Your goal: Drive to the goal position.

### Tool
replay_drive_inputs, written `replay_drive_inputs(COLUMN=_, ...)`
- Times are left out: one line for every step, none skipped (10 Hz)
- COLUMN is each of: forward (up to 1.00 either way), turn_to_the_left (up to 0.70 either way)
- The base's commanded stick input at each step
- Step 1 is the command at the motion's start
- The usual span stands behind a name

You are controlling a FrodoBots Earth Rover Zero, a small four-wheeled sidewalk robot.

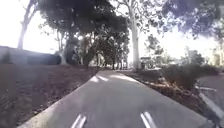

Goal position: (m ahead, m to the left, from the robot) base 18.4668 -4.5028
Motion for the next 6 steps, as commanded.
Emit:
replay_drive_inputs(forward=0.98, turn_to_the_left=0.0)
replay_drive_inputs(forward=0.98, turn_to_the_left=0.0)
replay_drive_inputs(forward=0.98, turn_to_the_left=0.0)
replay_drive_inputs(forward=0.98, turn_to_the_left=0.0)
replay_drive_inputs(forward=0.98, turn_to_the_left=0.0)
replay_drive_inputs(forward=0.98, turn_to_the_left=0.0)
